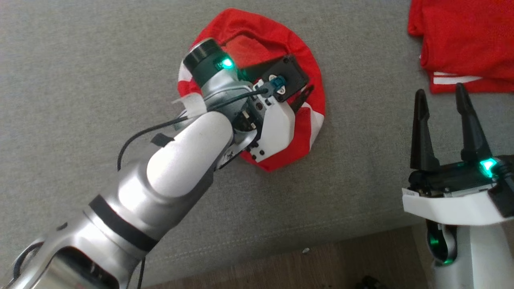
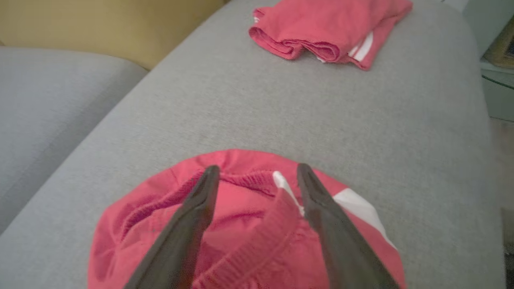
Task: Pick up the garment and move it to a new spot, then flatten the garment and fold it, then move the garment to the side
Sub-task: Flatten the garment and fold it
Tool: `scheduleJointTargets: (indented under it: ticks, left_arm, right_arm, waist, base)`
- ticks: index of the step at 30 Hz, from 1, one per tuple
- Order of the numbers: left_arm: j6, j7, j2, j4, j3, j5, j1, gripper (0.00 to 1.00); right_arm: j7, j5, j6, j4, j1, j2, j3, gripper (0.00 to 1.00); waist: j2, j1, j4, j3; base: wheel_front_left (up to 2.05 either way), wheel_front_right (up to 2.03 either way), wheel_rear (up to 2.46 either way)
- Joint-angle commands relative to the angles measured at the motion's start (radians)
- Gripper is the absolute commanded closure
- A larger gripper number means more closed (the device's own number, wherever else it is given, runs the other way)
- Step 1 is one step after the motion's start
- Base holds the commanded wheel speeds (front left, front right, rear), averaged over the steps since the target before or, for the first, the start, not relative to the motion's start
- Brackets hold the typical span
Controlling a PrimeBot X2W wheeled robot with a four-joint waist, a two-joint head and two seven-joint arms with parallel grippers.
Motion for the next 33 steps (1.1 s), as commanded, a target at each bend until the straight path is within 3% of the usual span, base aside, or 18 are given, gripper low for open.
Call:
scheduleJointTargets:
  ticks: [1,21,22,23,24,25,26,31,33]
  left_arm:
    - [0.001,0.019,0.022,-0.03,0.012,-0.014,-0.05,0.0]
    - [0.001,0.234,0.032,-0.01,-0.168,-0.105,-0.17,0.0]
    - [0.001,0.24,0.034,-0.011,-0.173,-0.11,-0.175,0.05]
    - [0.001,0.244,0.036,-0.012,-0.18,-0.112,-0.181,0.27]
    - [0.001,0.248,0.039,-0.013,-0.184,-0.115,-0.185,0.56]
    - [0.001,0.249,0.04,-0.015,-0.189,-0.118,-0.188,0.68]
    - [0.001,0.252,0.043,-0.015,-0.195,-0.123,-0.191,0.98]
    - [0.001,0.28,0.059,-0.019,-0.225,-0.158,-0.2,1.0]
    - [0.004,0.245,0.059,-0.031,-0.21,-0.166,-0.209,1.0]
  right_arm:
    - [-0.004,-0.001,0.002,-0.039,-0.016,-0.001,0.02,0.0]
    - [-0.004,0.024,0.002,-0.033,-0.048,-0.001,0.046,0.0]
    - [-0.004,0.026,0.002,-0.033,-0.049,-0.001,0.046,0.0]
    - [-0.004,0.028,0.002,-0.033,-0.049,-0.001,0.046,0.0]
    - [-0.004,0.03,0.002,-0.034,-0.049,-0.001,0.045,0.0]
    - [-0.004,0.032,0.002,-0.034,-0.048,-0.001,0.046,0.0]
    - [-0.004,0.033,0.002,-0.034,-0.048,-0.001,0.046,0.0]
    - [-0.004,0.04,0.002,-0.033,-0.045,-0.001,0.046,0.0]
    - [-0.004,0.043,0.002,-0.034,-0.046,-0.001,0.046,0.0]
  waist:
    - [0.0,-0.0003,-0.004,0.003]
    - [0.0,-0.0003,-0.024,0.013]
    - [0.0,-0.0003,-0.027,0.012]
    - [0.0,-0.0003,-0.031,0.012]
    - [0.0,-0.0003,-0.034,0.011]
    - [0.0,-0.0003,-0.037,0.01]
    - [0.0,-0.0003,-0.04,0.009]
    - [0.0,-0.0003,-0.047,-0.001]
    - [0.0,-0.0003,-0.048,-0.005]
  base:
    - [0.0,0.0,0.0]
    - [0.0,0.0,0.0]
    - [0.0,0.0,0.0]
    - [0.0,0.0,0.0]
    - [0.0,0.0,0.0]
    - [0.0,0.0,0.0]
    - [0.0,0.0,0.0]
    - [0.0,0.0,0.0]
    - [0.0,0.0,0.0]
